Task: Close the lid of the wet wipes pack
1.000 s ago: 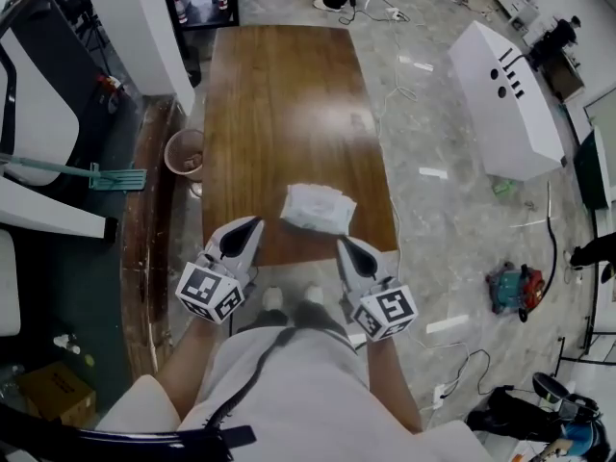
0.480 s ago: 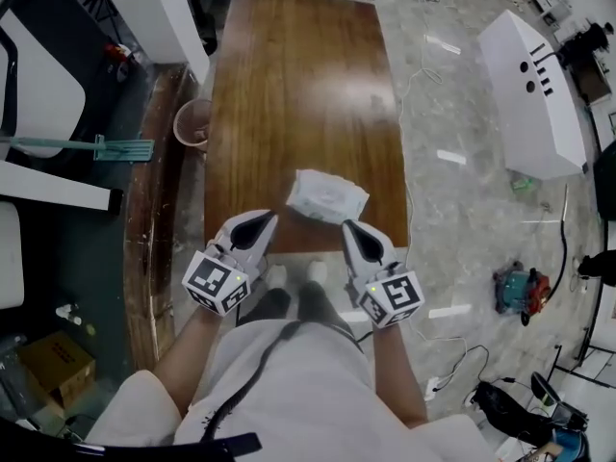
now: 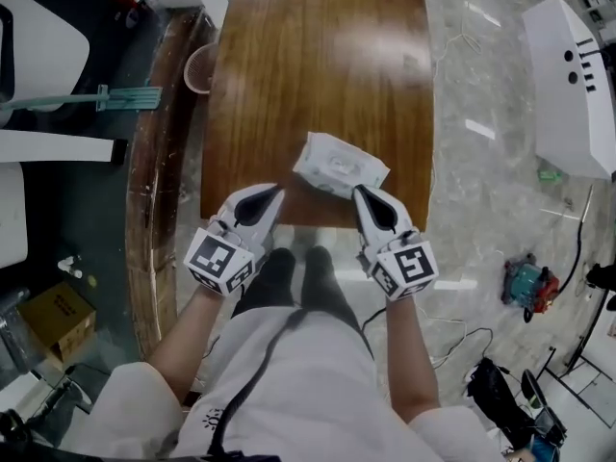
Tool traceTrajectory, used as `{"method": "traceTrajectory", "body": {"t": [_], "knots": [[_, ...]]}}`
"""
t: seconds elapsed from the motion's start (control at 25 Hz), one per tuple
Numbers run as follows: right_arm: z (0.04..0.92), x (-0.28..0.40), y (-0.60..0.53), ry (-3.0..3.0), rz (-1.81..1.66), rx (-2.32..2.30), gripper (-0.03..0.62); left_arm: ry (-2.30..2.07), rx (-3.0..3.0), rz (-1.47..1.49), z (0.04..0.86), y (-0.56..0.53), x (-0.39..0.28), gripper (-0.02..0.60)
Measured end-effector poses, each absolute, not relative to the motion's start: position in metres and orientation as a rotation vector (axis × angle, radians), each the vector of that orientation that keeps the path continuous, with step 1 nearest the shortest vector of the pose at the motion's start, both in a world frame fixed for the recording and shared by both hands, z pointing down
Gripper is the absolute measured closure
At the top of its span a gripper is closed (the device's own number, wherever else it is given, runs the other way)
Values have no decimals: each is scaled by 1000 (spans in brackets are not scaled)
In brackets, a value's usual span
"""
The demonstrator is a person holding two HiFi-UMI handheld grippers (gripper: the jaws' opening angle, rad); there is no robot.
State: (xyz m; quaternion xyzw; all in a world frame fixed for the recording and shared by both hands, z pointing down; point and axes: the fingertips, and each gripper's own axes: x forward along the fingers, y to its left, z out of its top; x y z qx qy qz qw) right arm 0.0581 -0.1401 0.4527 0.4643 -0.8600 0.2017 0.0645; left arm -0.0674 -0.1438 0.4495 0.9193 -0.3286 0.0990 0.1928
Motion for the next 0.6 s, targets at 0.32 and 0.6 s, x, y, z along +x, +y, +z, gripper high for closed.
{"method": "traceTrajectory", "body": {"t": [0.32,0.6], "knots": [[494,75,-156,-2570,631,1373,583,-988,2508,344,501,-150,-69,552],[519,76,-174,-2563,620,1336,514,-989,2471,401,539,-156,-67,511]]}}
